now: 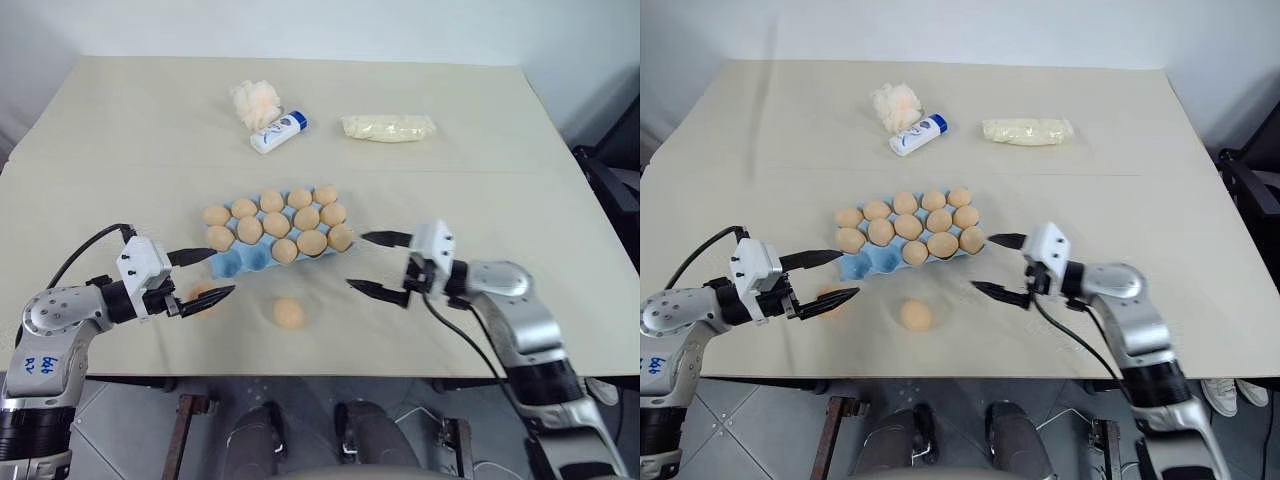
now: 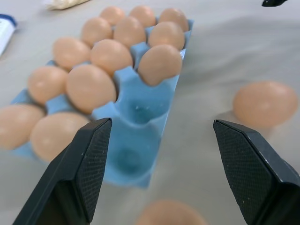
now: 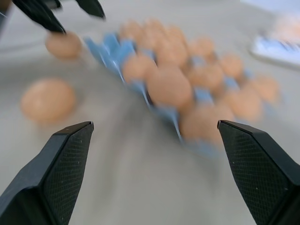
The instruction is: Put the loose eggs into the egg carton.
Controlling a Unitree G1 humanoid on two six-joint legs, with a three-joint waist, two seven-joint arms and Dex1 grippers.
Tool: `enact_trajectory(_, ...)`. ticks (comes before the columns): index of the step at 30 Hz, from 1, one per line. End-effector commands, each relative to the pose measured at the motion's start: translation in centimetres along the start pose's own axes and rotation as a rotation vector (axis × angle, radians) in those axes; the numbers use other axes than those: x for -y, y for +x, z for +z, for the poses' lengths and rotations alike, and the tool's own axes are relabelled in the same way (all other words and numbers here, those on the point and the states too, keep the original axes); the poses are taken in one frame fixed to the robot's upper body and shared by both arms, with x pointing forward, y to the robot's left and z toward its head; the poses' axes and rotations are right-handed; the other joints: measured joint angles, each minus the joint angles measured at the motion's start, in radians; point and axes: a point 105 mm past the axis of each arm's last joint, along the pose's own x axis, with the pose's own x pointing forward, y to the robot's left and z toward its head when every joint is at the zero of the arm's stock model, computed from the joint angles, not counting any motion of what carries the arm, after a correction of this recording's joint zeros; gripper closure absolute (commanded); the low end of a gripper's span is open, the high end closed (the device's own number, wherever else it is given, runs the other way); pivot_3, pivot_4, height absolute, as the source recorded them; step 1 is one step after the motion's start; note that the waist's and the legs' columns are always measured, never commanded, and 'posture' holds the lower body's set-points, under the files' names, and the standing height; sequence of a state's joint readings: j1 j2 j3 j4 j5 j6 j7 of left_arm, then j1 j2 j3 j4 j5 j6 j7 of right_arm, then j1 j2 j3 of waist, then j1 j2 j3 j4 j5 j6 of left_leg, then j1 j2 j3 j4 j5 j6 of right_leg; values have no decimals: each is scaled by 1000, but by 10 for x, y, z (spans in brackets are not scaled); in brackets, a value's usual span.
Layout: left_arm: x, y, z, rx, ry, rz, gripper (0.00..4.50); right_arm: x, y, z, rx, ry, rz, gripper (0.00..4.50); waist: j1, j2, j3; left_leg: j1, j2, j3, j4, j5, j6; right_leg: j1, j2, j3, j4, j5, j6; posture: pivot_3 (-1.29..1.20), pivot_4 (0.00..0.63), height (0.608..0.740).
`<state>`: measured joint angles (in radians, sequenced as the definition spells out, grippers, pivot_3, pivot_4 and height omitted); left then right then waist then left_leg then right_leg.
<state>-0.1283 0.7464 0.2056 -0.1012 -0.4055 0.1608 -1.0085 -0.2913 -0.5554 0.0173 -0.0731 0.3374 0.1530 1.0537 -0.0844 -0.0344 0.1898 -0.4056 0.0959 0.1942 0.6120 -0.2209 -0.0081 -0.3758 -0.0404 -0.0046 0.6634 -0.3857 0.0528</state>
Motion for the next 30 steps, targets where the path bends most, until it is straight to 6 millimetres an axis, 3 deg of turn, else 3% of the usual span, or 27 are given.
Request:
enact_trajectory(1, 2, 9, 3, 22, 16, -51, 820, 3, -30, -2, -5, -8, -60, 60, 4, 0, 0, 0, 0, 0, 0, 0, 0, 0, 0, 0, 0, 0, 0, 0, 150, 740)
enact_trajectory(5, 2, 19, 2, 34, 19, -96, 820, 5, -51, -11, -36, -53, -127, 60, 1, 0, 0, 0, 0, 1, 1, 0, 0, 0, 1, 1, 0, 0, 0, 0, 150, 740)
enact_trajectory(9, 2, 25, 4, 47, 31, -123, 820, 0, -48, -9, -15, -47, -107, 60, 0, 0, 0, 1, 0, 1, 1, 1, 0, 0, 1, 2, 1, 0, 0, 0, 150, 740)
enact_trajectory(13, -5, 18, 5, 54, 46, -96, 820, -16, -17, 13, 52, -40, 30, 60, -1, 0, 0, 1, 1, 2, 2, 1, 0, 0, 1, 2, 2, 0, 0, 0, 150, 740)
enact_trajectory(19, -11, -15, -6, -6, 43, -69, 820, -42, 38, 39, 103, -30, 272, 60, -1, 0, 0, 1, 2, 3, 2, 1, -1, -2, 2, 4, 5, 0, 0, 0, 150, 740)
enact_trajectory(25, -11, -48, -18, -83, 10, -5, 820, -68, 82, 37, 88, -35, 430, 60, 2, 0, 0, 1, 2, 2, 1, 0, -1, -2, 1, 3, 3, 0, -1, 0, 150, 740)
enact_trajectory(30, -3, -61, -20, -97, -18, 35, 820, -82, 102, 25, 55, -39, 486, 60, 0, -1, 0, -1, 1, 2, 1, -1, 0, -3, -1, 1, 2, 0, -1, 0, 150, 740)
